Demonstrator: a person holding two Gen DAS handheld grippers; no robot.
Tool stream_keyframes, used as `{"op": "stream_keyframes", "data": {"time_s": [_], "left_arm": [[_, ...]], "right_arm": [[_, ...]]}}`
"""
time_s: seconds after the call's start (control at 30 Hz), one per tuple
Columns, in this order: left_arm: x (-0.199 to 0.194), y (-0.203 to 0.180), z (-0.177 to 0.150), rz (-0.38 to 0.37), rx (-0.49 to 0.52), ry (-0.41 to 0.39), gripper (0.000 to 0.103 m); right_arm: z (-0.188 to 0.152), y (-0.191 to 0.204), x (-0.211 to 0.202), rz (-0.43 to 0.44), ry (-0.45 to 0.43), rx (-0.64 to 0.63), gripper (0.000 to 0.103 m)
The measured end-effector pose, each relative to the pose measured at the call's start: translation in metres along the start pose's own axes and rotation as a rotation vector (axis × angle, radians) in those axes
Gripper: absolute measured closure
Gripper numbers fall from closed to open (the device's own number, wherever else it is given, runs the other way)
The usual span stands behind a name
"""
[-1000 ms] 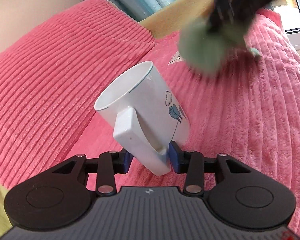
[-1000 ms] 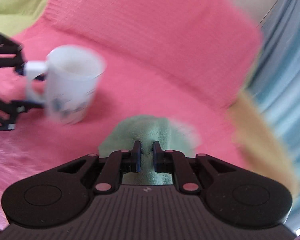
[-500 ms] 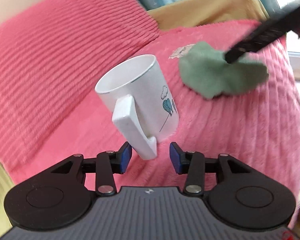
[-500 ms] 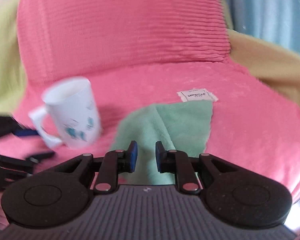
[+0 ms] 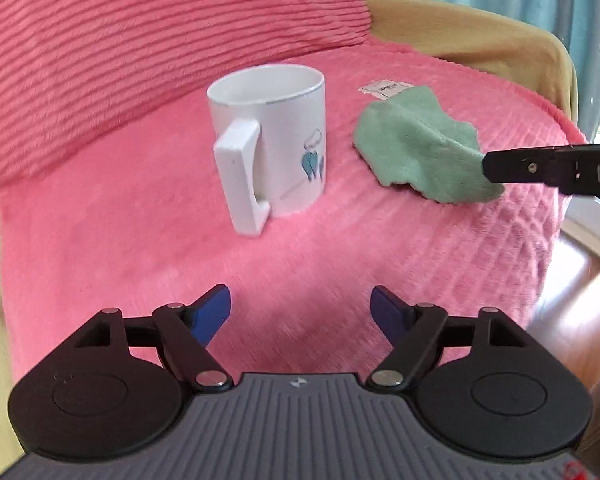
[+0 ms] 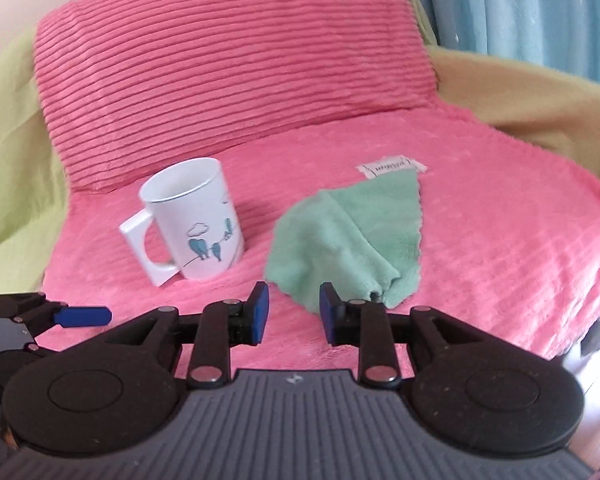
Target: Clean container
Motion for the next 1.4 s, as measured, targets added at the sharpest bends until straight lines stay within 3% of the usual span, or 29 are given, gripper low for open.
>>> {"op": "stream_keyframes", "data": {"time_s": [0.27, 0.43, 0.63, 0.73, 1.4], "left_arm": [[-0.017, -0.010, -0.003, 0.103, -0.029, -0.015, 0.002], [-0.024, -0.013, -0.010, 0.056, -0.088, 0.008, 0.002], [-0.029, -0.010, -0.017, 0.087, -0.120, 0.032, 0.002], [-0.029, -0.010, -0.018, 0.097, -0.117, 0.030, 0.002], [-0.027, -0.020, -0.023, 0.137, -0.073, 0.026, 0.002]], "right_arm": [[-0.002, 0.003, -0.018, -0.047, -0.028, 0.033, 0.079], [-0.010, 0.003, -0.026, -0.108, -0.040, -0.007, 0.079], [-0.019, -0.004, -0.028, -0.102, 0.029, 0.044, 0.079], [-0.023, -0.004, -0.030, -0.134, 0.036, 0.020, 0.079], [-0.034, -0.008, -0.022, -0.130, 0.088, 0.013, 0.079]]}}
Point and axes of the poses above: each gripper's, at about its wrist camera, not at the fingertips, and x roughly the way its jaws point, y to its left, z to its top, the point moved 4 cm from there along x, roughly the way its jaws point, and after that the axes turned 2 degrees about z, right-handed, at the moved point
